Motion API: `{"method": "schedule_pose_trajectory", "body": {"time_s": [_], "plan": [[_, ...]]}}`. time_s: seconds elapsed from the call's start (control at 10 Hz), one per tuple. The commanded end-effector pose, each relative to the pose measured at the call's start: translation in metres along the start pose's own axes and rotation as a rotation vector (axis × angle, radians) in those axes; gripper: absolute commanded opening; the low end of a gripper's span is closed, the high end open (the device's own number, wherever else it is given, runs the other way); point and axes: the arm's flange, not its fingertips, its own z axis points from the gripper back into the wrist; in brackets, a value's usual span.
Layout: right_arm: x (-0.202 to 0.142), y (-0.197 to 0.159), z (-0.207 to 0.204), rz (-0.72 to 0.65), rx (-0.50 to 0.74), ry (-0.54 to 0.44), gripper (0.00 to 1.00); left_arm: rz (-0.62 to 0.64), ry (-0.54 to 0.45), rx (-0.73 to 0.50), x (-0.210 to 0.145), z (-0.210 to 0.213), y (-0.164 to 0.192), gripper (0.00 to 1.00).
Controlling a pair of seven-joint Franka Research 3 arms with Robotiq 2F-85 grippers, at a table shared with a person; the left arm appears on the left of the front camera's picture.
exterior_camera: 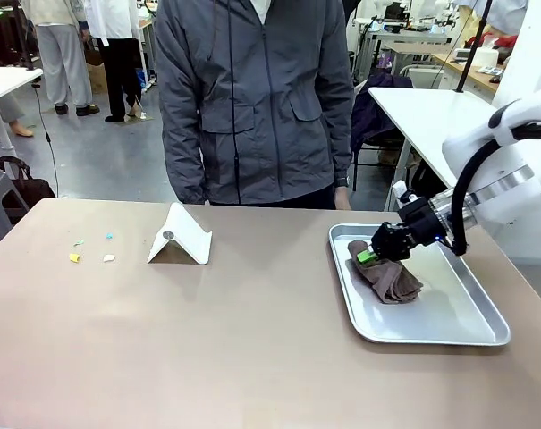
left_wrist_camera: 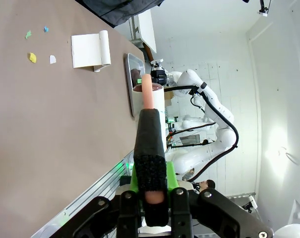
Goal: Clean the surface of the table.
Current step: If a person points to the right, clean the right side of the table with your right hand, and if they point to the left, clean the left side with your left hand.
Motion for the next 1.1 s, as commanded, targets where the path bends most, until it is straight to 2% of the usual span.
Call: {"method": "schedule_pose_trajectory", "body": {"time_s": [0.0,0.3,0.6,1.0], "plan": [[0.002,0.002,-0.014,0.050,-0.035,0.001,0.05,-0.005,-0.003,0.002,-0.003,-0.003,-0.004,0.00],[0.000,0.000,-0.015,0.044,-0.117,0.035,0.05,-0.005,-0.003,0.002,-0.003,-0.003,-0.004,0.00],[-0.007,-0.006,0.006,0.064,-0.214,0.119,0.05,-0.005,-0.003,0.002,-0.003,-0.003,-0.004,0.00],[-0.016,-0.023,0.041,0.020,-0.242,0.045,0.05,-0.005,-0.003,0.002,-0.003,-0.003,-0.004,0.00]]}}
